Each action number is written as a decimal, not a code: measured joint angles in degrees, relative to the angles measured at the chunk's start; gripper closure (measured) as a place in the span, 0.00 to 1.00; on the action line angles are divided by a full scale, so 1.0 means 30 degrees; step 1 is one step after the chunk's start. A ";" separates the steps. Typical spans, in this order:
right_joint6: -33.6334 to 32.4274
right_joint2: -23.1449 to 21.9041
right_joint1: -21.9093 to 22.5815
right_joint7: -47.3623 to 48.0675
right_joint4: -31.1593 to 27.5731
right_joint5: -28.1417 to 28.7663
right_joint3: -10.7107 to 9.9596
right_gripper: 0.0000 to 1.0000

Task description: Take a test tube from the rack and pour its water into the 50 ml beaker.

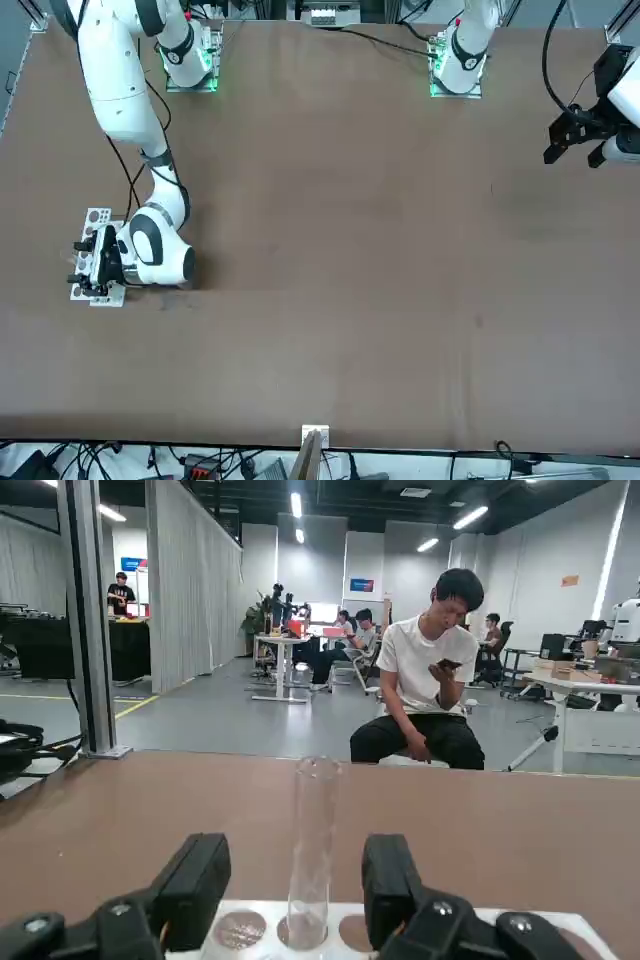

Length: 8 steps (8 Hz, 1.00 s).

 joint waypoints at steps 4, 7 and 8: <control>-0.0043 0.0048 -0.0011 0.0019 0.0001 -0.0003 -0.0217 0.33; -0.0058 0.0292 -0.0011 0.0055 0.0006 -0.0005 -0.0226 0.47; -0.0063 0.0315 -0.0011 0.0059 0.0007 -0.0007 -0.0227 0.50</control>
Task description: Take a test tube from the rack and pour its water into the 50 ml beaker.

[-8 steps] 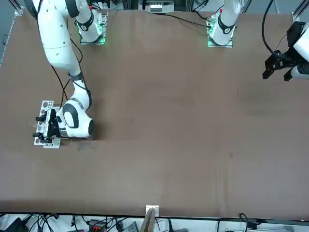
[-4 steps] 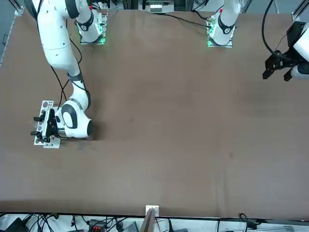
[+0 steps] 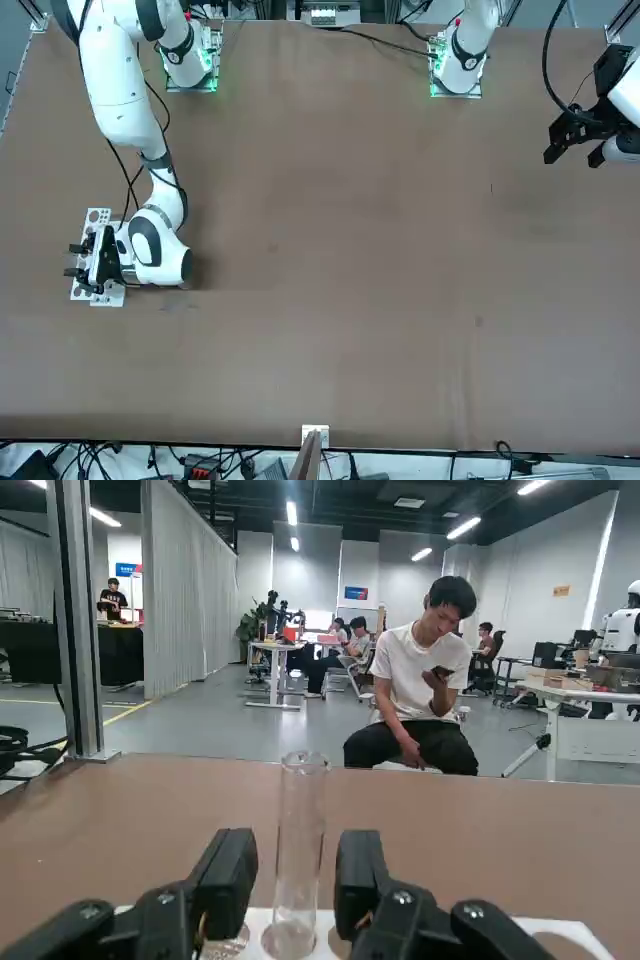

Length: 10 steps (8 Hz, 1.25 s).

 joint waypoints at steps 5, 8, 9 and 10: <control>-0.0018 0.0000 0.0000 0.0000 0.0004 -0.0028 -0.0005 0.70; -0.0028 -0.0001 0.0000 -0.0038 0.0006 -0.0076 -0.0006 0.76; -0.0133 -0.0001 0.0002 -0.0144 0.0025 -0.0169 -0.0009 0.81; -0.0255 -0.0003 0.0001 -0.0430 0.0089 -0.0195 -0.0012 0.81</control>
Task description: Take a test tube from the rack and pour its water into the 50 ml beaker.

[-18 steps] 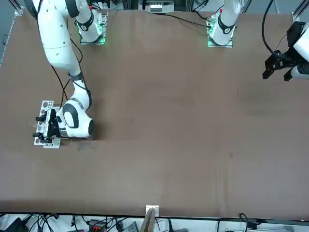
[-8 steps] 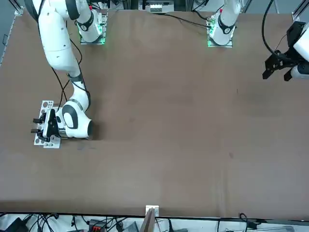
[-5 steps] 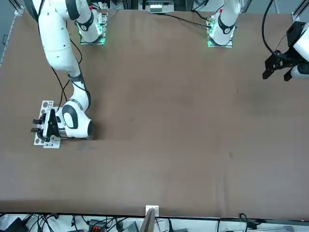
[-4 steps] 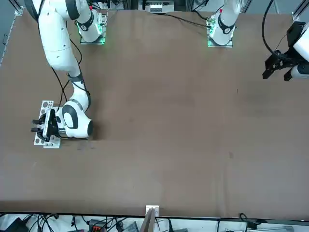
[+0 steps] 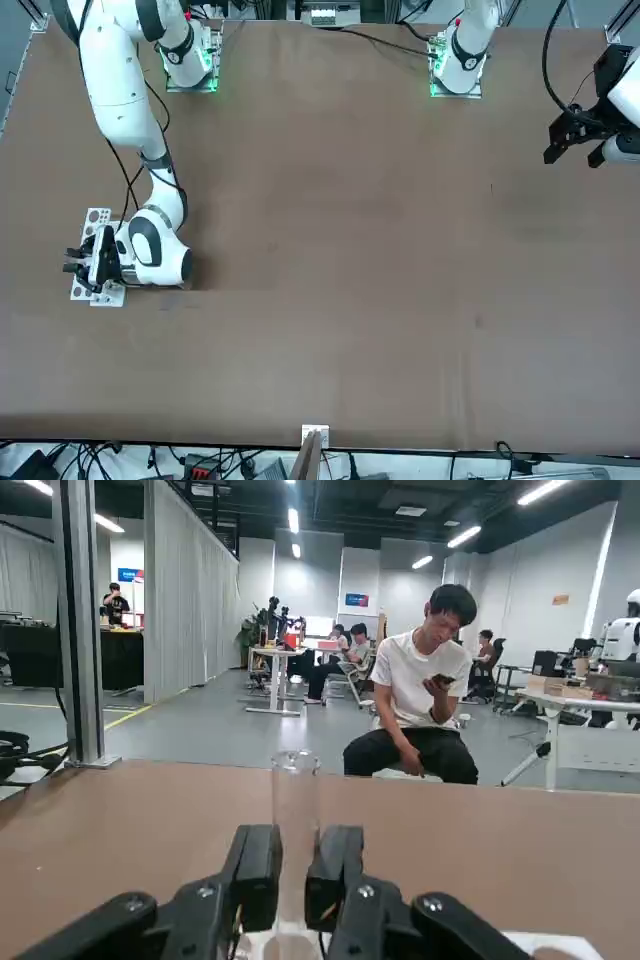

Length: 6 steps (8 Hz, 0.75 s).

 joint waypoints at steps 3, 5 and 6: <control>-0.0338 -0.0012 0.0001 -0.1013 0.0526 0.0002 -0.0001 0.81; -0.0877 -0.0056 0.0010 -0.2116 0.1214 0.0052 0.0000 0.81; -0.1238 -0.0094 0.0021 -0.2755 0.1642 0.0081 0.0000 0.81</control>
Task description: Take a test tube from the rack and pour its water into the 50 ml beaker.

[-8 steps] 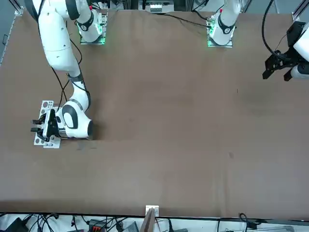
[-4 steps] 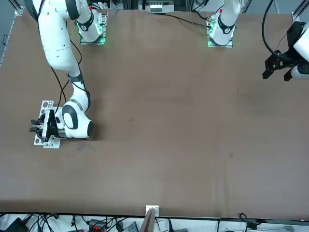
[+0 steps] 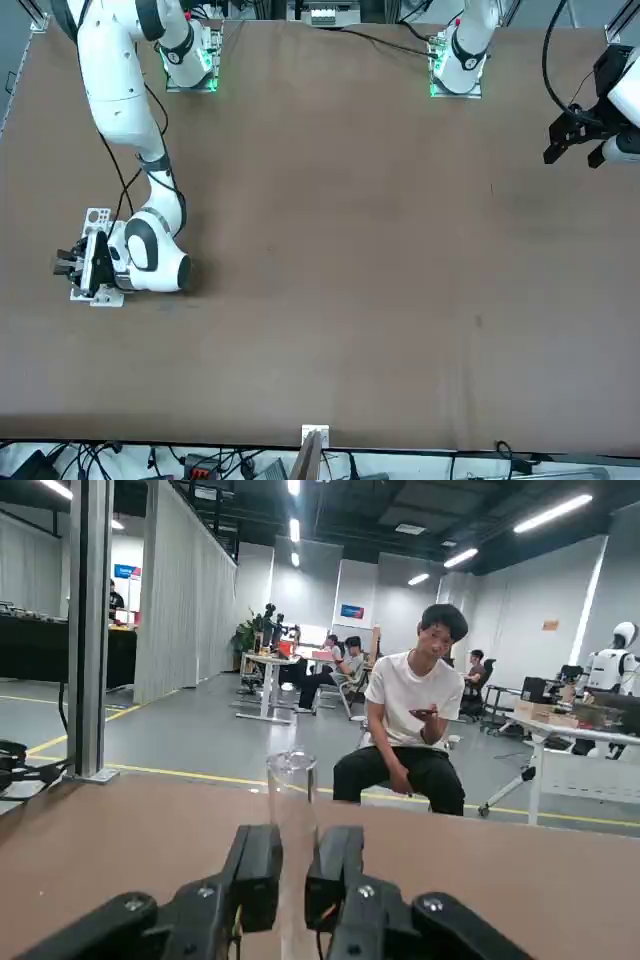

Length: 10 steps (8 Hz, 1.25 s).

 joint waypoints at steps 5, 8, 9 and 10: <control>-0.0589 -0.1746 0.0158 -0.2344 0.0984 0.0375 0.0003 0.81; -0.0518 -0.3655 0.0300 -0.4166 0.1398 0.1768 0.0021 0.81; -0.0467 -0.3998 0.0449 -0.4549 0.1868 0.2778 0.0059 0.81; -0.0409 -0.4105 0.0731 -0.5050 0.2465 0.3911 0.0093 0.81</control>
